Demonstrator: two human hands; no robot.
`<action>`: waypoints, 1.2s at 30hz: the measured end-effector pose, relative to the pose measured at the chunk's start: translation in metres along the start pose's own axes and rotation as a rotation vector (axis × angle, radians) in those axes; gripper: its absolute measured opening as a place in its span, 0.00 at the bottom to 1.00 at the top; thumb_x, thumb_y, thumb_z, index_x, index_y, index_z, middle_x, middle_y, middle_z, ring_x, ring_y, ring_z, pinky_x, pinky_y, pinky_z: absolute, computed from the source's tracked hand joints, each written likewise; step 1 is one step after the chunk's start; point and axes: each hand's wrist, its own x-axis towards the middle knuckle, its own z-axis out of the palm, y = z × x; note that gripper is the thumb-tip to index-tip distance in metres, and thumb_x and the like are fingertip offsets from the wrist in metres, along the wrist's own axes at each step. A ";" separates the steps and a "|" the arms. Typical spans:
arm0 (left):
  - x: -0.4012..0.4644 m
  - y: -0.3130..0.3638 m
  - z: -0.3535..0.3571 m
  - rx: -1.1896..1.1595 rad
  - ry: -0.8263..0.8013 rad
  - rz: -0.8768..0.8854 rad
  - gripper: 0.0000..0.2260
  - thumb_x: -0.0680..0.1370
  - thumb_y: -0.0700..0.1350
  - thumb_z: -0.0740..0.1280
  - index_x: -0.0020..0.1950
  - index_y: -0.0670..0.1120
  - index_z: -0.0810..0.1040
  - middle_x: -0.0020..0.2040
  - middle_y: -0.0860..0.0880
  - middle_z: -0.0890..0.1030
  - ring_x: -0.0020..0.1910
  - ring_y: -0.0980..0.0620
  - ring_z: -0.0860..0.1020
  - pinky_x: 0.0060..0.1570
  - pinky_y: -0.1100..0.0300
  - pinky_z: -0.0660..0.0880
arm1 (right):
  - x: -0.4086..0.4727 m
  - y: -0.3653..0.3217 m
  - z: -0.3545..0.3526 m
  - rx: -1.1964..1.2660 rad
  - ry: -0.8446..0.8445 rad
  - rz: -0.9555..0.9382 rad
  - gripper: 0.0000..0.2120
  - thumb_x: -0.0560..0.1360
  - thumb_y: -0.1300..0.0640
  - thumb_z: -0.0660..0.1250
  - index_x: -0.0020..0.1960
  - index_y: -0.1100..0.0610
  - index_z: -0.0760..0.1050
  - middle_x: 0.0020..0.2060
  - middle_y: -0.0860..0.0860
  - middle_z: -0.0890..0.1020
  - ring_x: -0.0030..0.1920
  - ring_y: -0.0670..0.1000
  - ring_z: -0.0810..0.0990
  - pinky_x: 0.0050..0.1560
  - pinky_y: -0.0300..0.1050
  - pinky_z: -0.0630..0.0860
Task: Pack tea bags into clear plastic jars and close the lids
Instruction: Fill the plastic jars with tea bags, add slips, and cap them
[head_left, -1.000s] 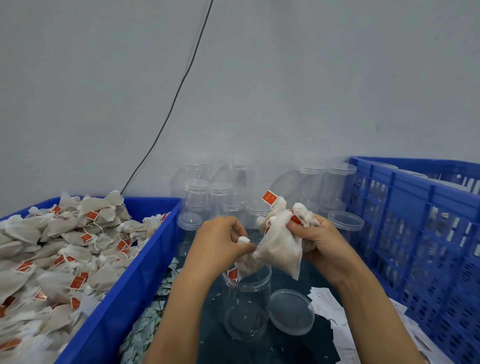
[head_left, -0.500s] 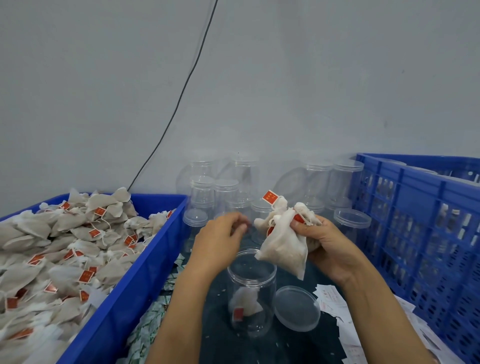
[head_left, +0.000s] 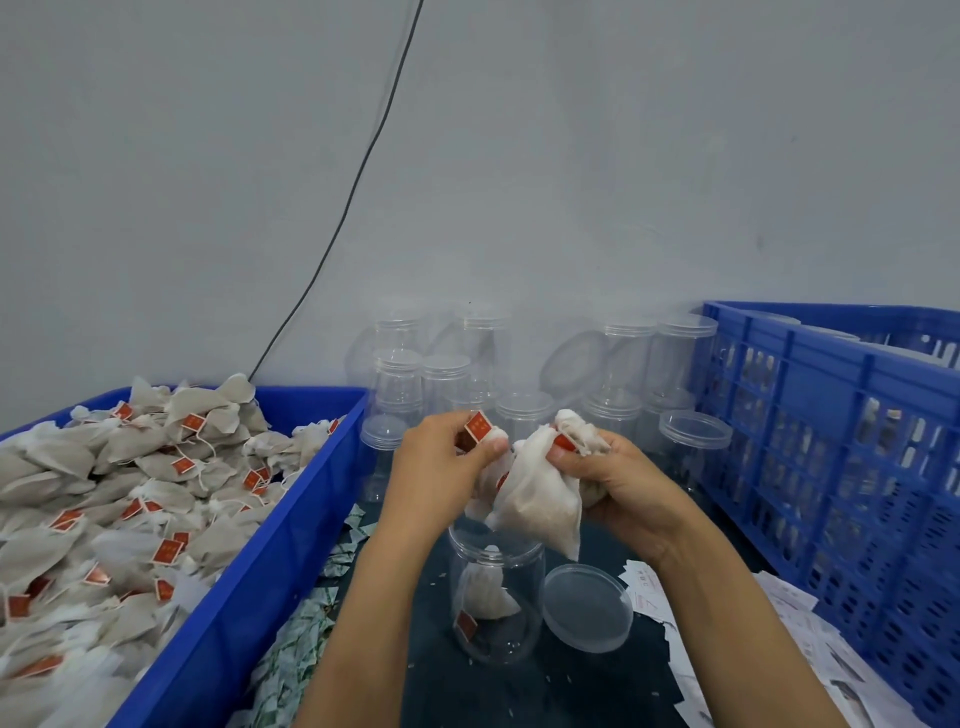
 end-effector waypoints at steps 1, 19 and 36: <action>0.000 -0.001 0.000 0.031 -0.025 -0.013 0.08 0.75 0.48 0.72 0.41 0.44 0.80 0.37 0.47 0.82 0.38 0.48 0.81 0.42 0.51 0.81 | 0.001 -0.001 -0.001 0.031 0.035 -0.021 0.15 0.69 0.60 0.70 0.54 0.64 0.77 0.44 0.59 0.75 0.38 0.52 0.71 0.38 0.43 0.74; -0.003 -0.001 0.000 -0.072 -0.159 -0.070 0.19 0.65 0.48 0.80 0.53 0.52 0.78 0.46 0.53 0.83 0.45 0.54 0.82 0.47 0.53 0.81 | 0.006 0.013 0.026 0.192 0.190 -0.205 0.12 0.67 0.63 0.72 0.50 0.59 0.78 0.40 0.53 0.85 0.41 0.52 0.84 0.41 0.48 0.82; -0.005 -0.007 0.001 0.686 -0.416 0.053 0.14 0.73 0.58 0.70 0.39 0.48 0.81 0.39 0.52 0.81 0.42 0.53 0.76 0.41 0.58 0.71 | 0.012 0.014 0.012 0.338 0.250 -0.216 0.04 0.74 0.69 0.67 0.42 0.62 0.76 0.36 0.55 0.84 0.41 0.54 0.84 0.37 0.45 0.82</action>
